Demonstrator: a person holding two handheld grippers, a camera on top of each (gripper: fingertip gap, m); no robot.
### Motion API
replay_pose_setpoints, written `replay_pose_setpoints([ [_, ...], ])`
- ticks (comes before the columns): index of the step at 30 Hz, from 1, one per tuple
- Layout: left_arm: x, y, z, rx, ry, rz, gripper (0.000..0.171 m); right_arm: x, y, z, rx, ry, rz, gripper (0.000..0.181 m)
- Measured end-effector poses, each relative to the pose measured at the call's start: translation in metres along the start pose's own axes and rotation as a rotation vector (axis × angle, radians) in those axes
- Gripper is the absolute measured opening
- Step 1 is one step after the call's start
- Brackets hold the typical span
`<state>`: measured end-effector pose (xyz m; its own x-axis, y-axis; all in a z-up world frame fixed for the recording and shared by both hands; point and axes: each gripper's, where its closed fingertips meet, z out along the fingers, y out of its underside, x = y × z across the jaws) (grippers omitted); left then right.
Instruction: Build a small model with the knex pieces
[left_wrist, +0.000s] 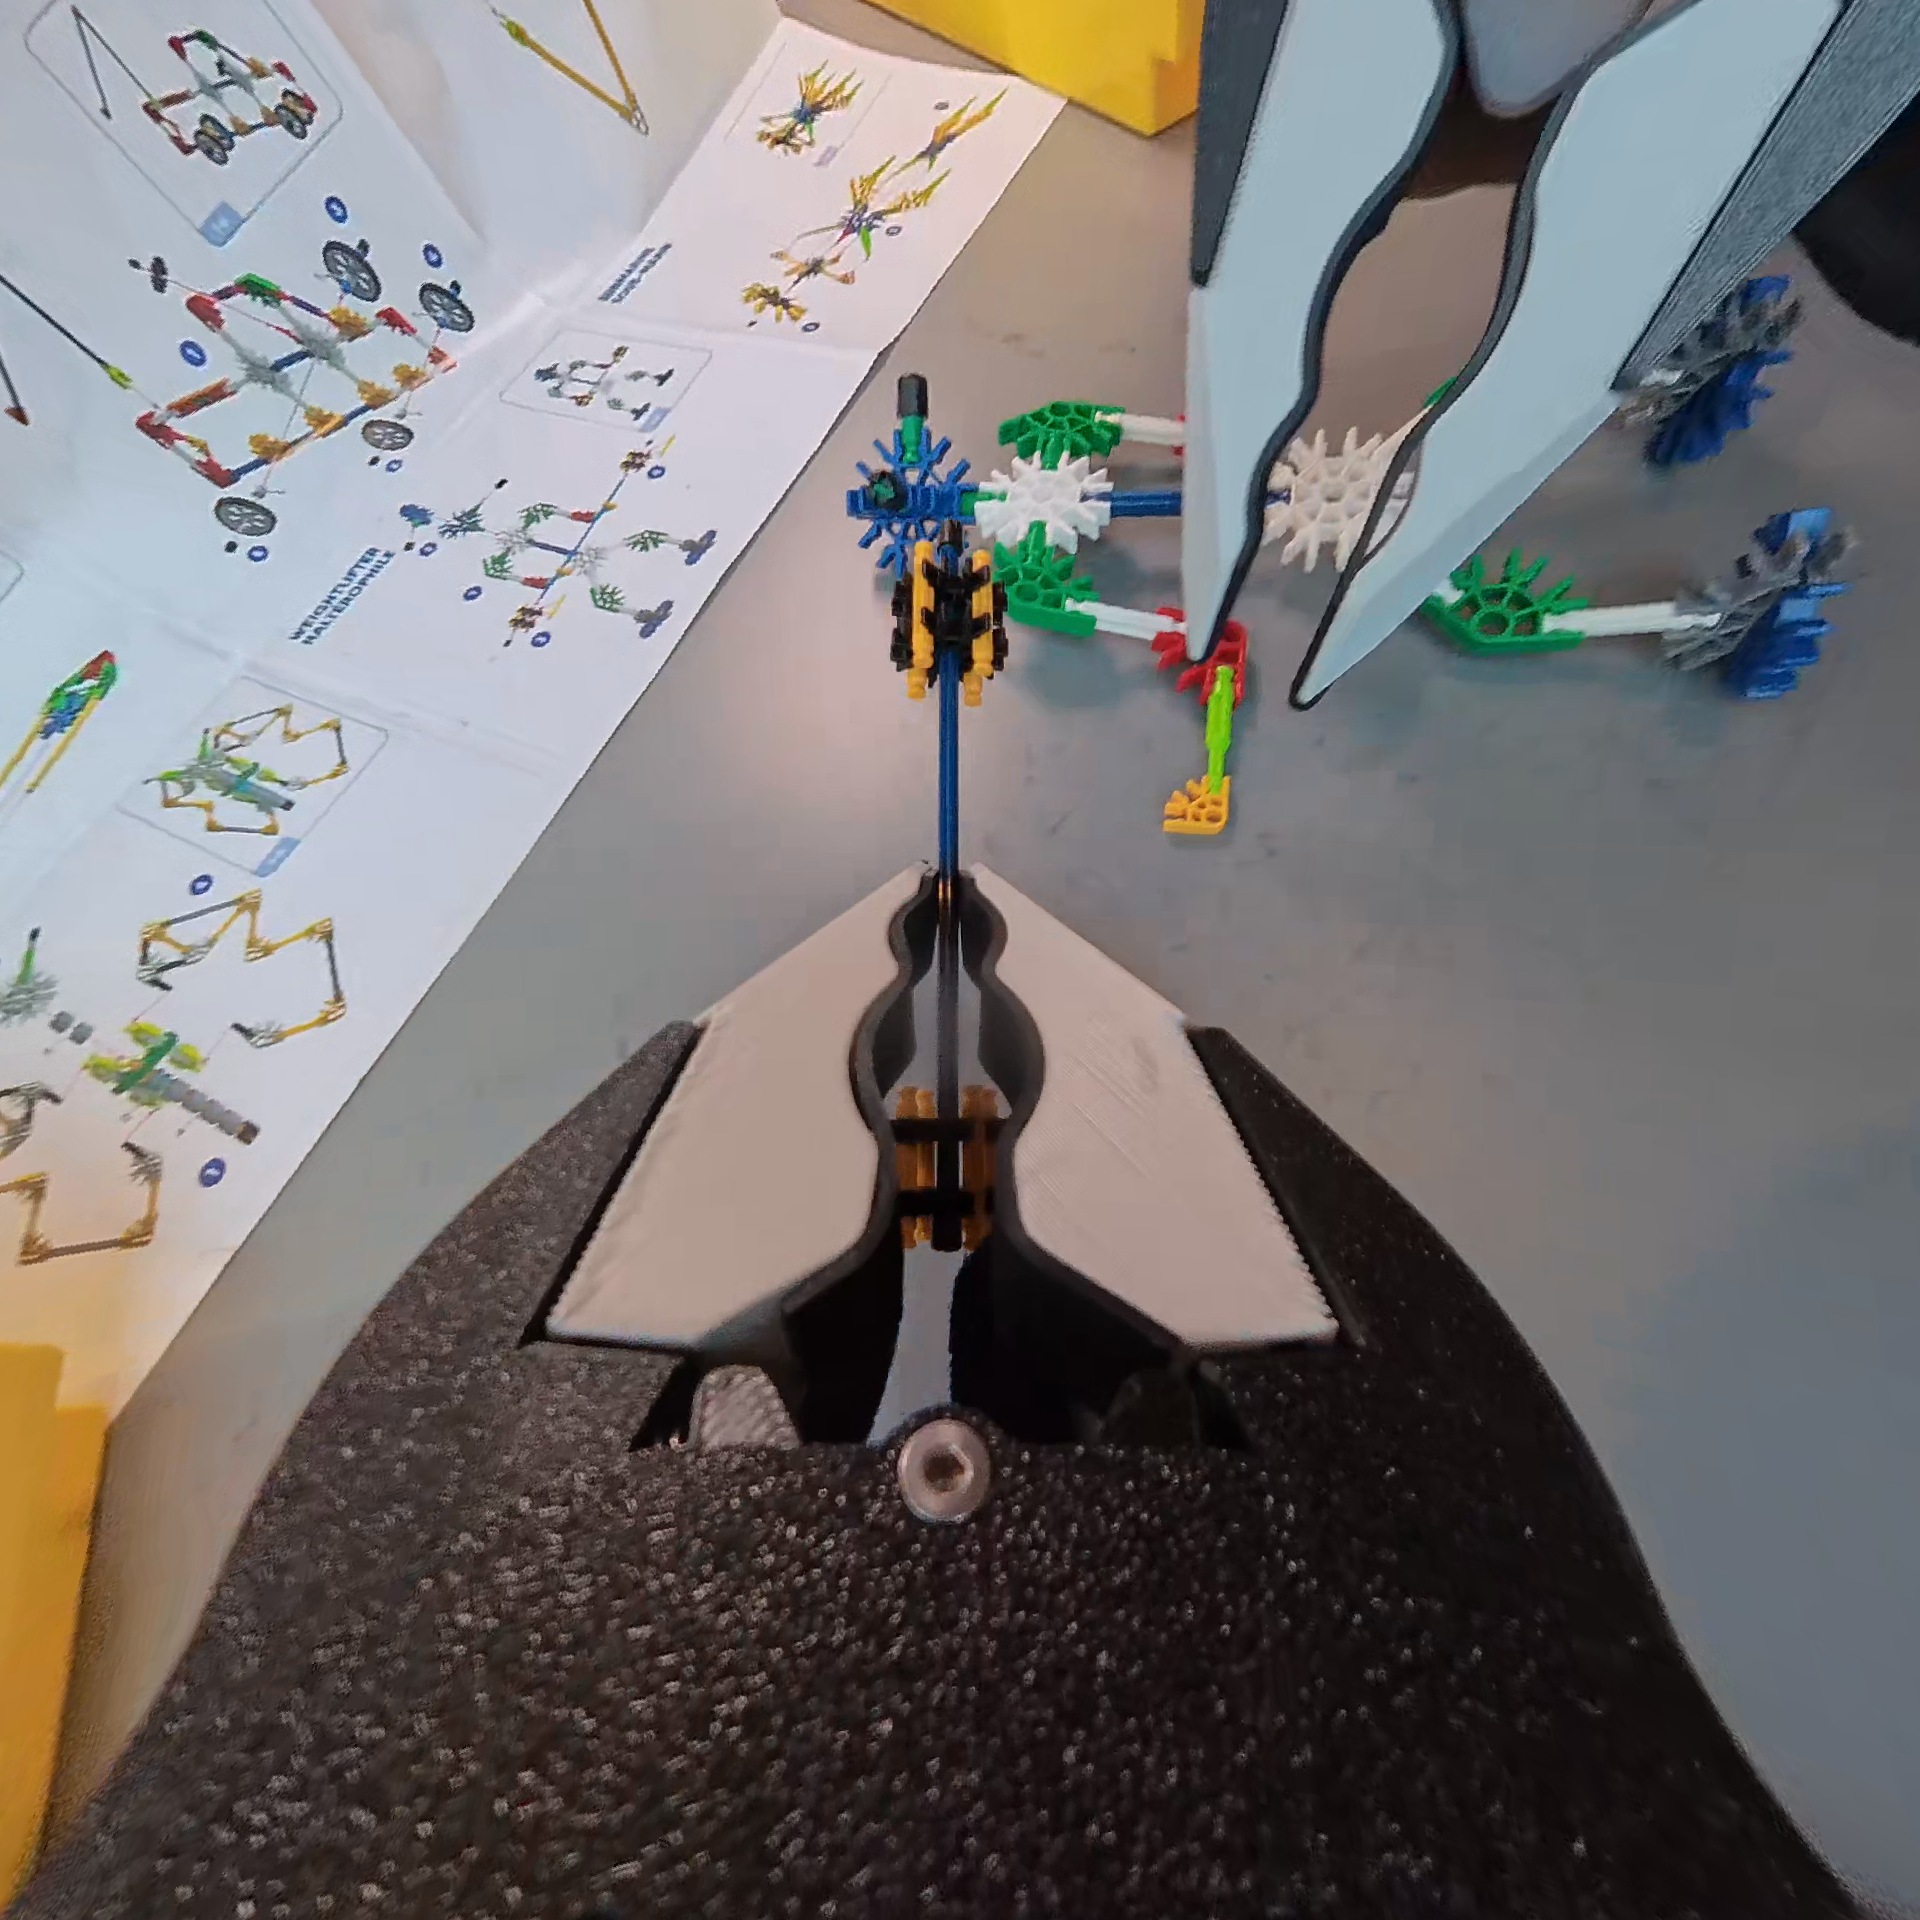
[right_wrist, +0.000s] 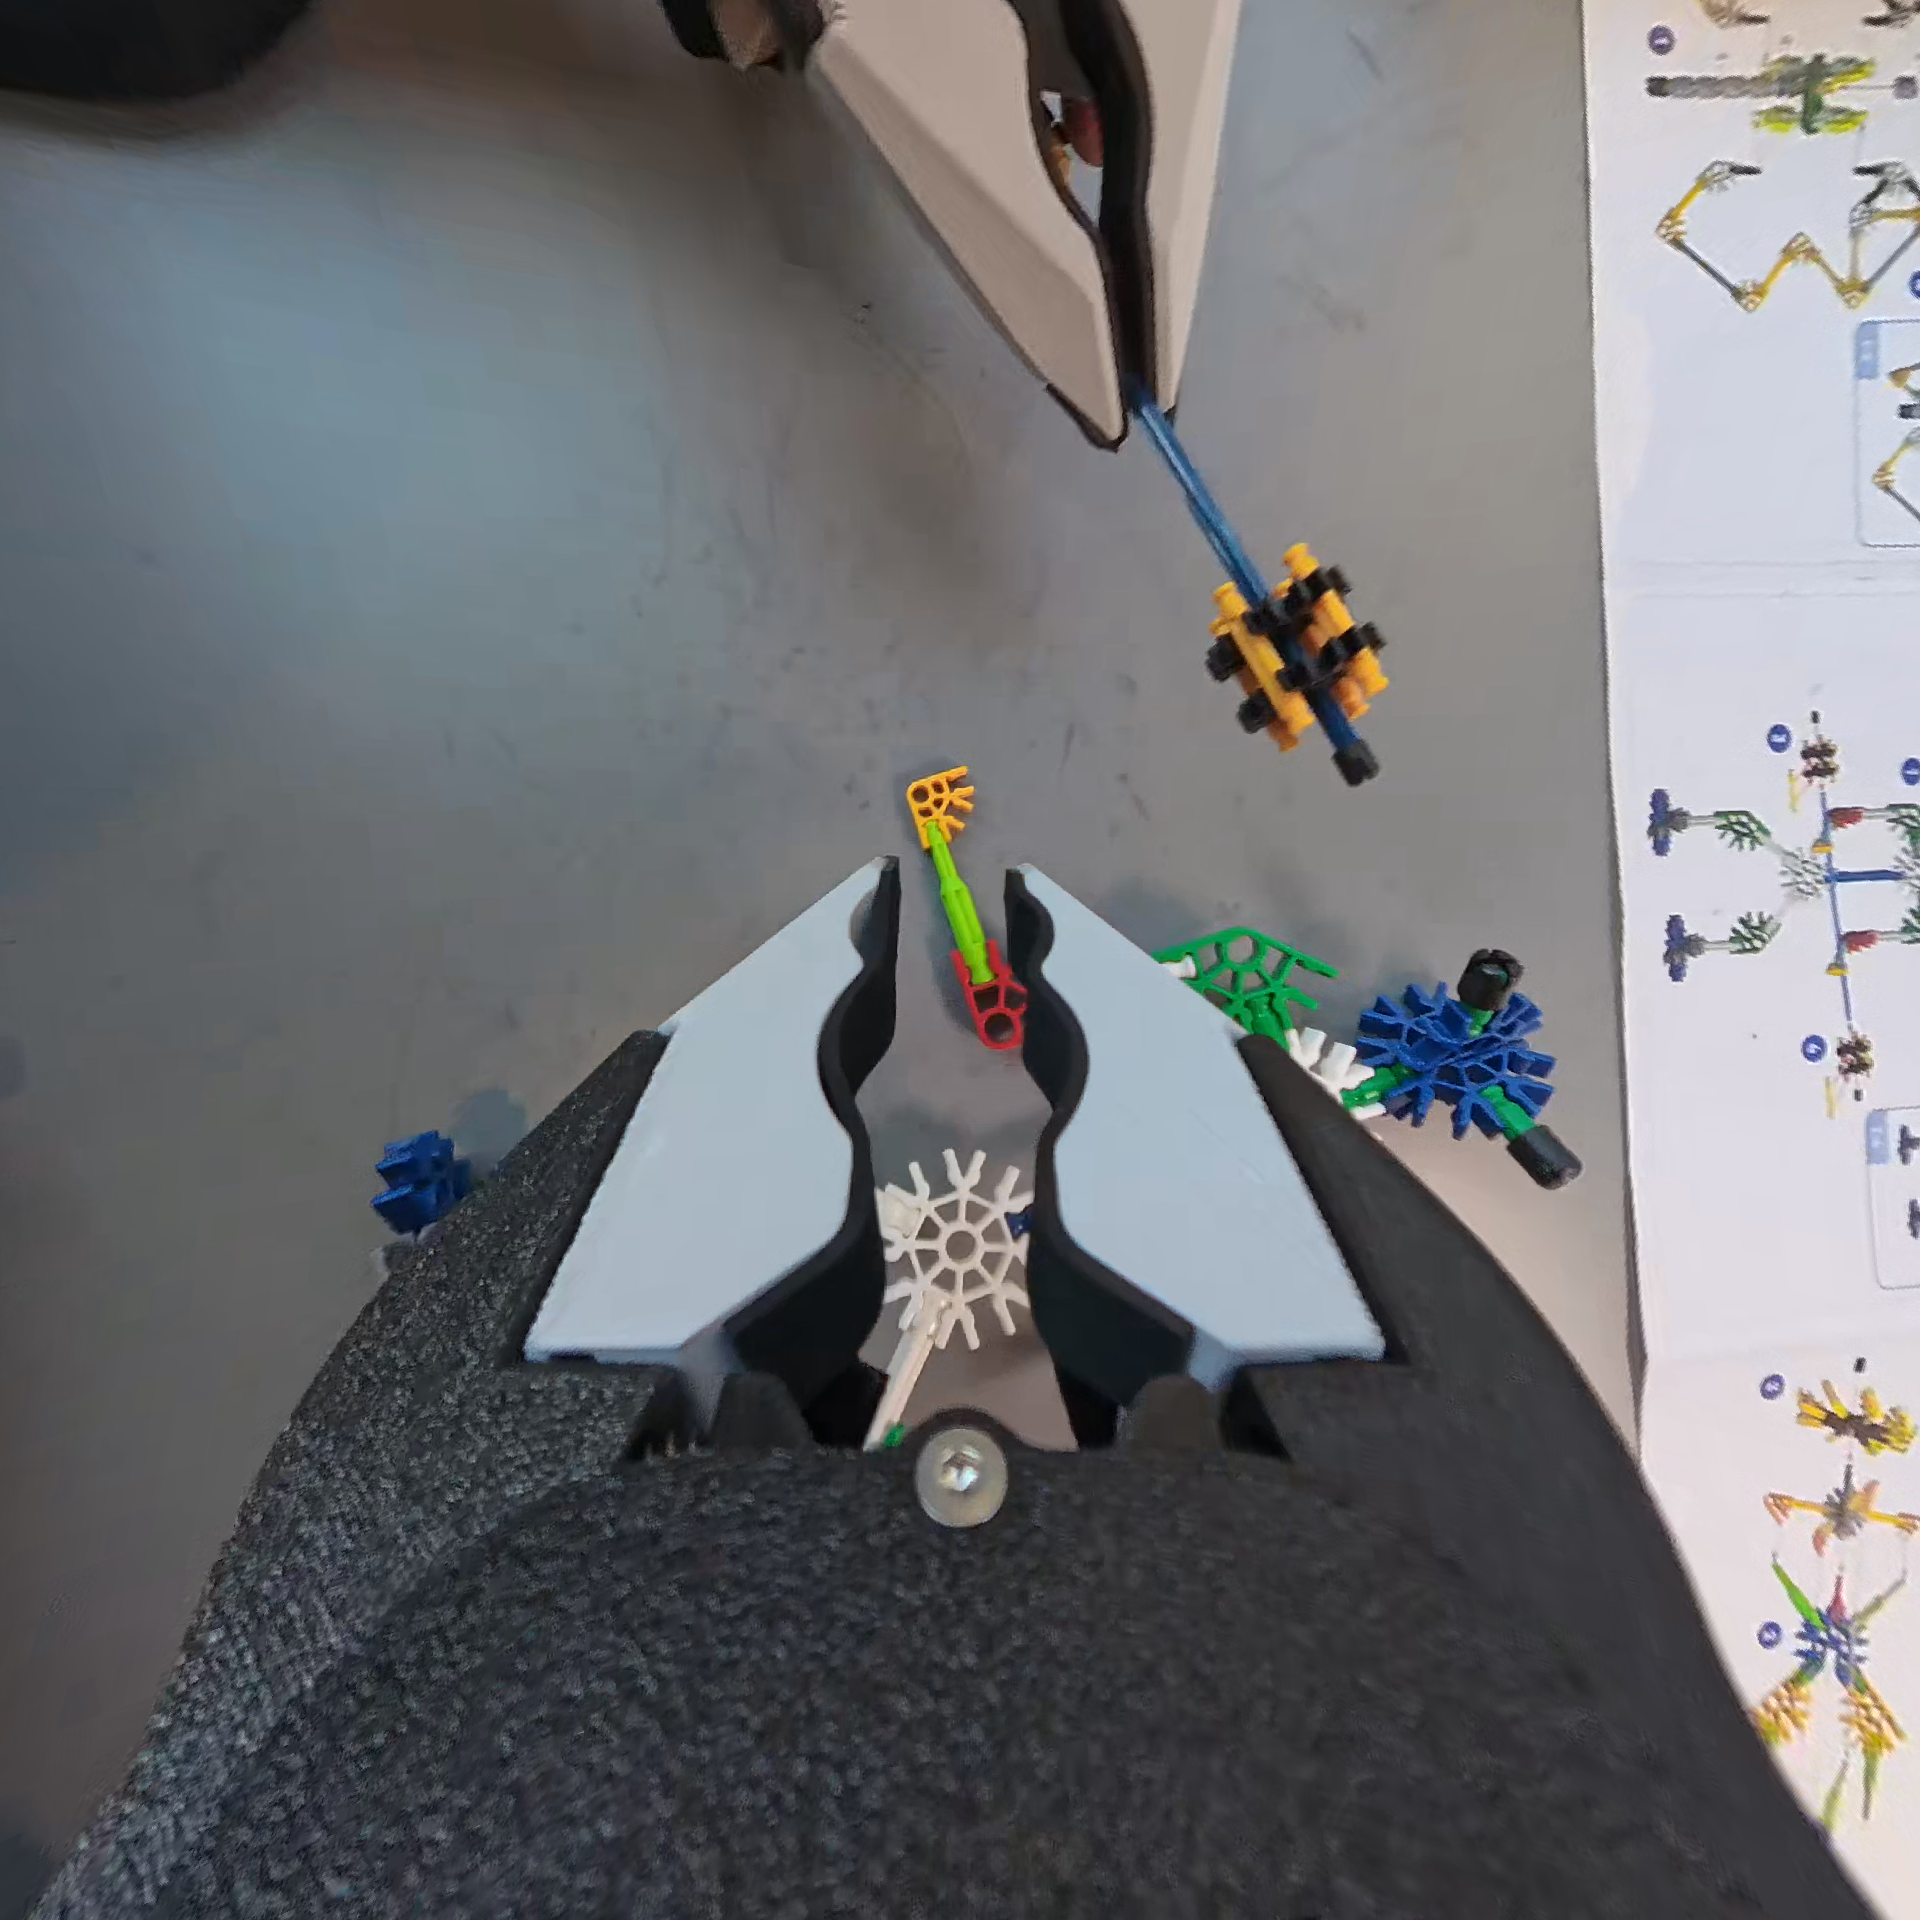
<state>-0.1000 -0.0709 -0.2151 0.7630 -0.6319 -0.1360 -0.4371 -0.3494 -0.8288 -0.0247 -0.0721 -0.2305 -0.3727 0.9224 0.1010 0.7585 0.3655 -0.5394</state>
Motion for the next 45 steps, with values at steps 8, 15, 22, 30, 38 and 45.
replay_pose_setpoints([
  [8,0.015,-0.004,0.009,0.023,0.062,-0.035,0.003,-0.018,-0.004,0.028,-0.009,-0.067,-0.008,0.015],
  [15,0.025,-0.011,0.01,0.071,0.119,-0.056,0.003,-0.06,0.001,0.015,0.008,-0.217,-0.259,0.022],
  [22,0.038,-0.035,0.001,0.205,0.186,-0.072,0.003,-0.016,-0.04,-0.088,0.426,-0.034,-0.169,0.026],
  [30,0.062,-0.062,-0.003,0.325,0.278,-0.075,0.003,-0.004,-0.023,-0.084,0.526,0.056,-0.004,0.058],
  [38,0.074,-0.059,0.004,0.286,0.284,-0.028,0.003,-0.006,-0.029,-0.083,0.573,0.048,0.001,0.046],
  [45,0.095,-0.056,0.01,0.232,0.323,0.073,0.003,-0.031,-0.028,-0.054,0.419,0.032,-0.162,0.046],
])
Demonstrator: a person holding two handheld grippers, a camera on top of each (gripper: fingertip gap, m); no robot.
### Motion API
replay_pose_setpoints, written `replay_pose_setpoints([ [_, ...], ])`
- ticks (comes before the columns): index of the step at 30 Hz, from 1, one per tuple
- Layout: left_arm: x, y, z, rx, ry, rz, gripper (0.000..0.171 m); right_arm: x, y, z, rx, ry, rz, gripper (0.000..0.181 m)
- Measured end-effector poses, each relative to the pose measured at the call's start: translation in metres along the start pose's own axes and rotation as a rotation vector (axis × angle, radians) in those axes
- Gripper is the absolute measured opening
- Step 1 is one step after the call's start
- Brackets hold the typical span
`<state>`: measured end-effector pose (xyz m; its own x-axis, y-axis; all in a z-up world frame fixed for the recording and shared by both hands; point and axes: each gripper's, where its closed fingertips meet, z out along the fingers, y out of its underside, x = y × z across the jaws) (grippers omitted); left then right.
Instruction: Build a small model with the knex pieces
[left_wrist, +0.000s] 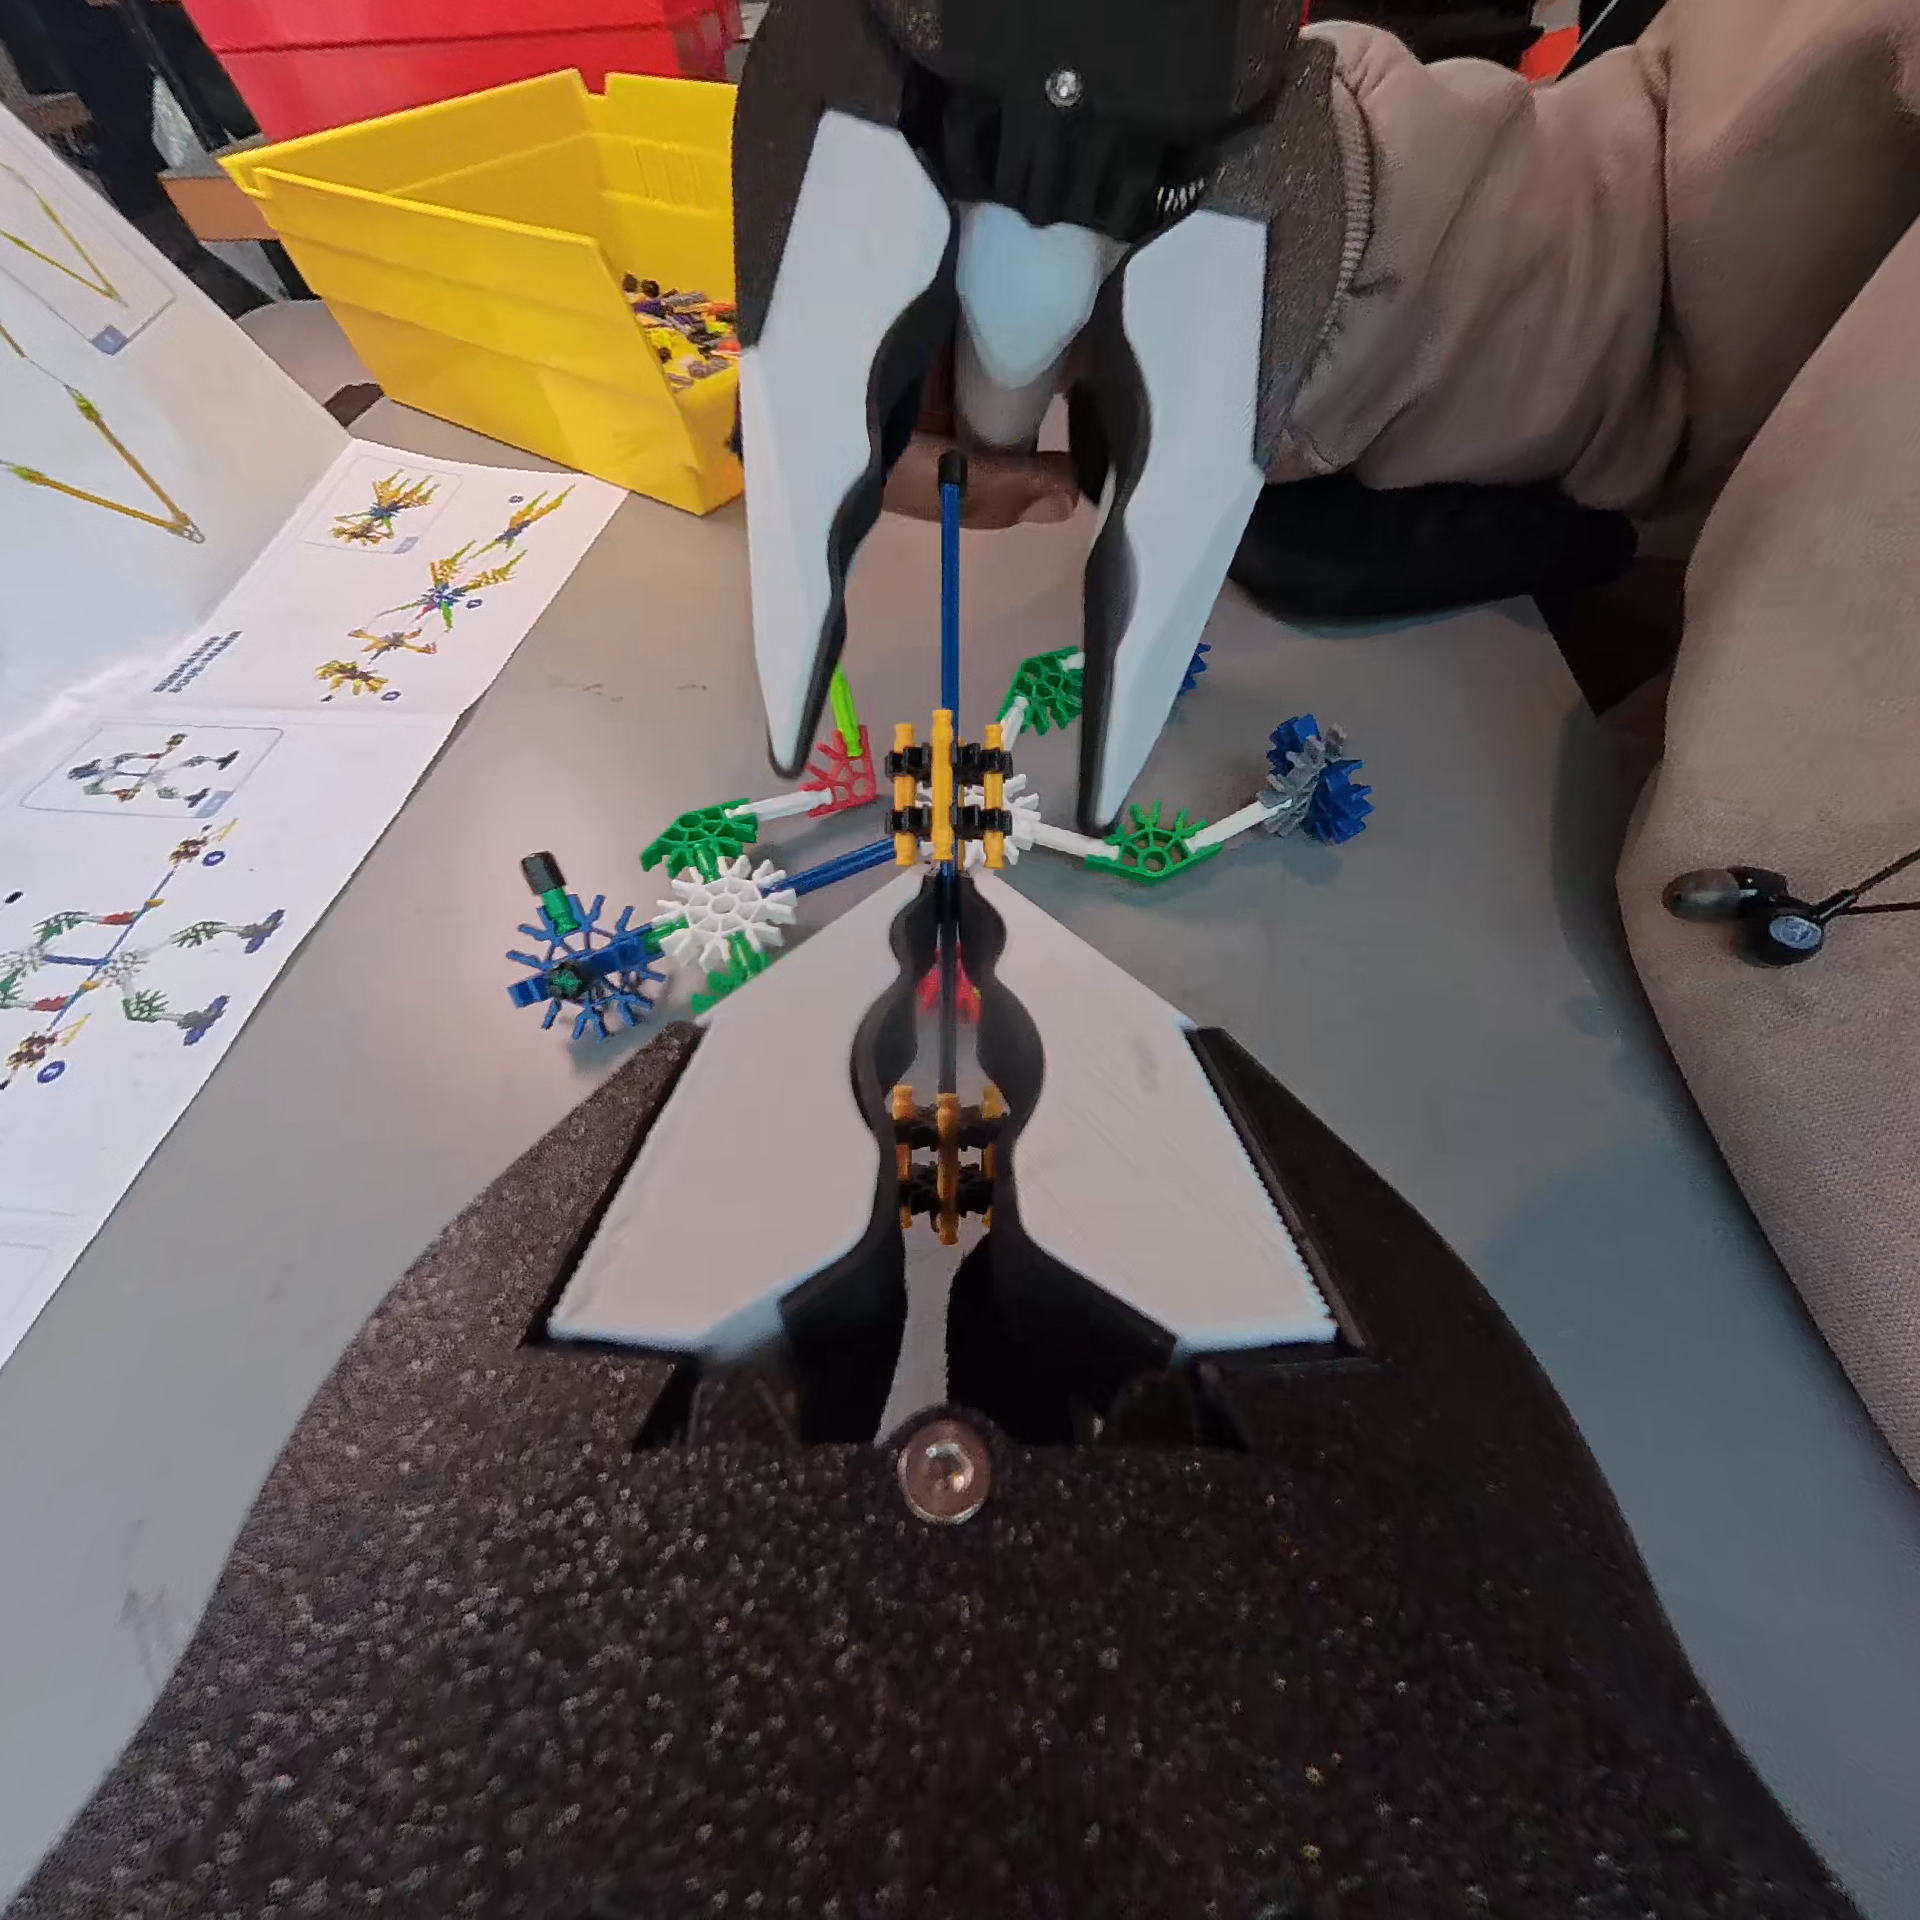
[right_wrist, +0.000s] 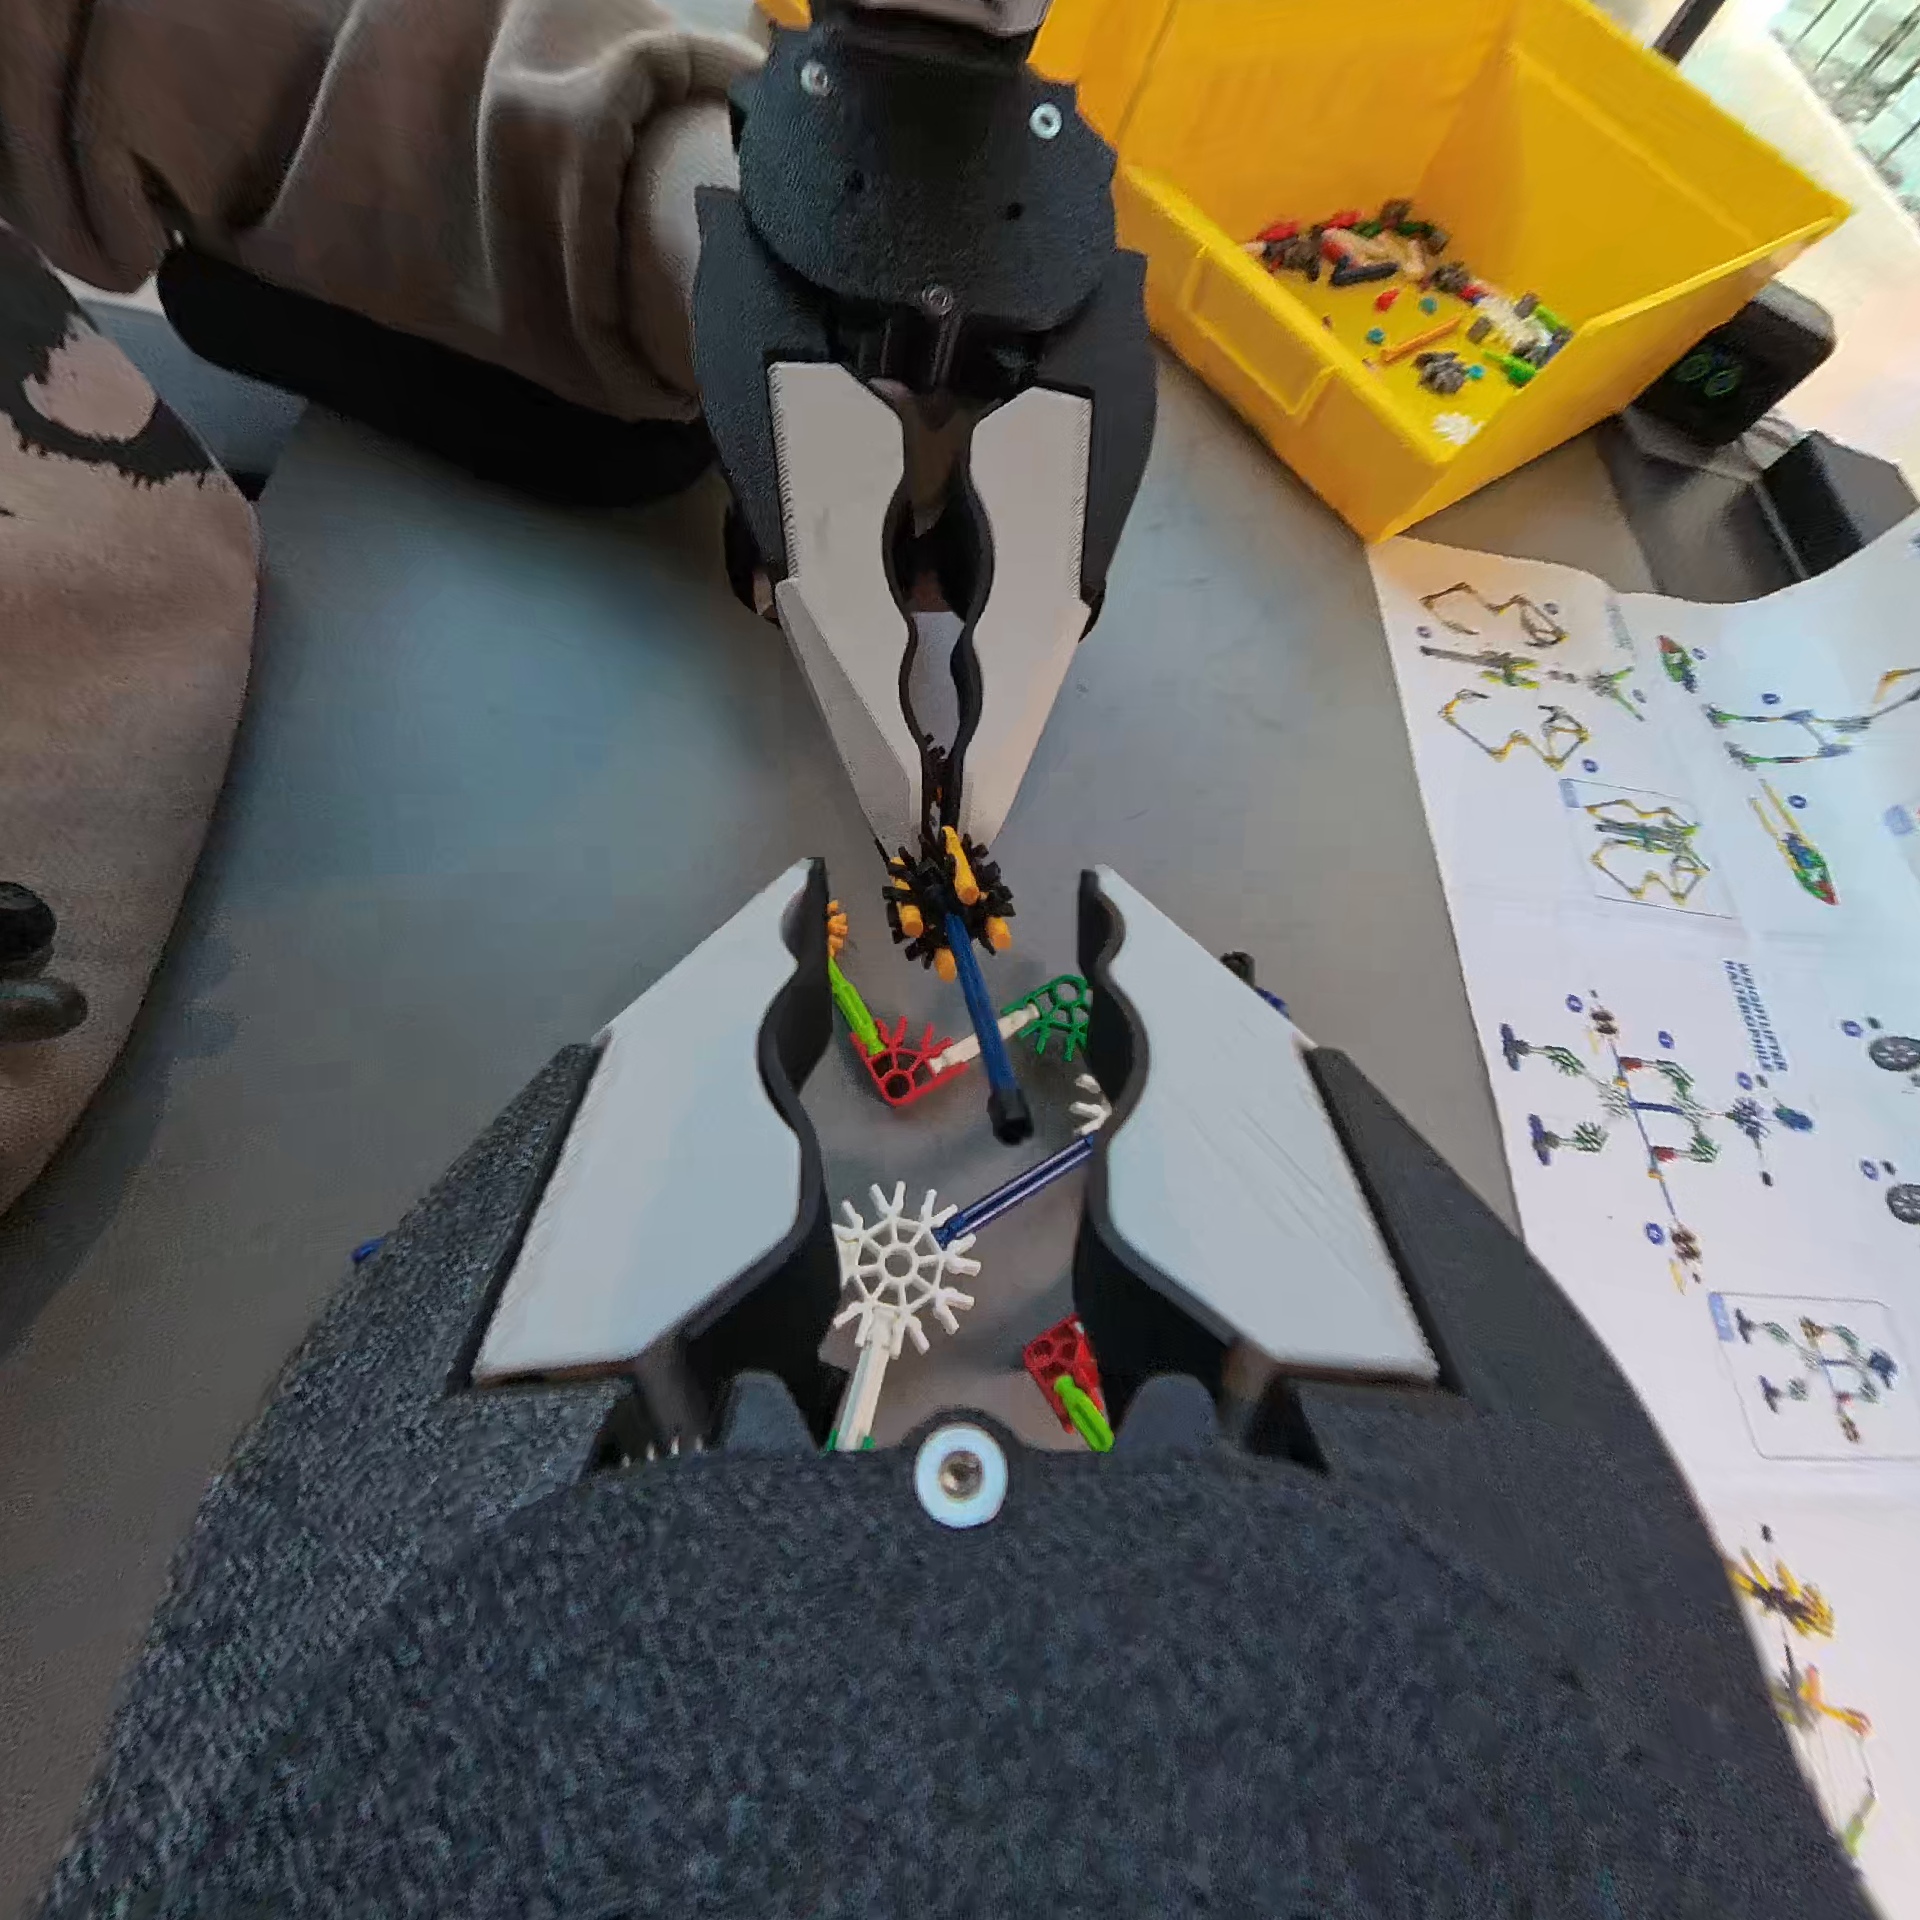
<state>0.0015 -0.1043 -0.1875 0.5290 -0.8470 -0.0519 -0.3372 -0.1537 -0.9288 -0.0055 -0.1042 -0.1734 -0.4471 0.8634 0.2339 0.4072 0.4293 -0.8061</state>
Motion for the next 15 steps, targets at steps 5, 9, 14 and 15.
replay_pose_setpoints([
  [5,0.004,0.004,0.0,-0.023,0.003,0.023,0.003,-0.004,0.007,0.0,-0.007,-0.05,0.005,0.024],
  [9,-0.006,0.011,-0.005,-0.038,-0.035,0.013,0.003,0.01,0.011,-0.022,0.012,-0.028,0.054,0.024],
  [14,0.001,0.019,0.0,-0.077,0.01,0.001,0.003,0.003,0.035,-0.033,-0.081,-0.079,0.072,0.024],
  [15,0.002,0.023,0.002,-0.095,0.014,0.008,0.003,0.001,0.037,-0.034,-0.094,-0.091,0.074,0.024],
])
